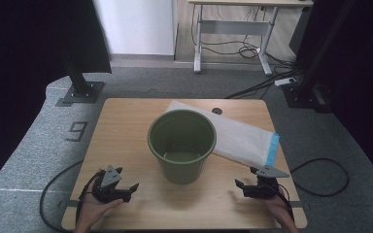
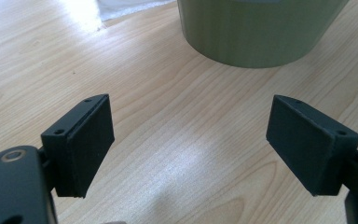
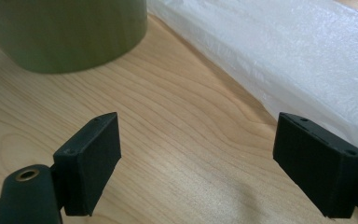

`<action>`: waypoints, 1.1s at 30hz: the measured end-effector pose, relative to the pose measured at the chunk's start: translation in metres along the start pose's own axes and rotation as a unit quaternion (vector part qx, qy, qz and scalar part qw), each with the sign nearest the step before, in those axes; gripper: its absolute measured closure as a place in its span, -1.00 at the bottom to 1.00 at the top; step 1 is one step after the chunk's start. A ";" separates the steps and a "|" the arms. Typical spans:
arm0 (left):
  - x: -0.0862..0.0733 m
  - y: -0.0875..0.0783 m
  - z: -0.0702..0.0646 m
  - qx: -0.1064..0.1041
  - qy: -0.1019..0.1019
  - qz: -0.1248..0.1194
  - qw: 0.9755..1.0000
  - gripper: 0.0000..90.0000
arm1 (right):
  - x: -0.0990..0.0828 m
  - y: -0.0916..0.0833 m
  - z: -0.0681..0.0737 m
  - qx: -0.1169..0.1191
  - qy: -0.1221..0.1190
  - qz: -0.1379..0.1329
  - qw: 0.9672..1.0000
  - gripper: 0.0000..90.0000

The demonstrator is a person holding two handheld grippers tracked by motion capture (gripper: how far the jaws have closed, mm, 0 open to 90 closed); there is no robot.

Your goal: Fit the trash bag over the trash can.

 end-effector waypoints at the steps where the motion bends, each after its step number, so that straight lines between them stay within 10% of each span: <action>1: 0.000 0.000 0.000 0.000 -0.001 0.000 1.000 -0.66 | -0.001 0.002 -0.001 -0.005 -0.004 0.006 1.000 -0.68; 19: -0.005 0.004 -0.009 -0.032 -0.006 0.023 0.999 -0.67 | 0.043 0.080 -0.037 -0.048 -0.036 0.047 0.997 -0.45; 27: -0.013 0.004 -0.002 -0.033 -0.021 0.031 0.999 -0.63 | 0.037 0.101 -0.044 -0.041 -0.027 0.071 0.996 0.13; 33: -0.014 0.001 0.002 -0.035 -0.033 0.025 0.999 -0.59 | 0.031 0.089 -0.053 -0.046 -0.006 0.086 0.995 0.97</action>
Point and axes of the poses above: each handheld gripper's, and its own axes: y roughly forward along the jaws, x roughly out of its top, z roughly to its left, the point moved 10 cm from there along y, roughly forward along the jaws, and after that the axes turned 9 degrees about x, right-handed, at the moved point
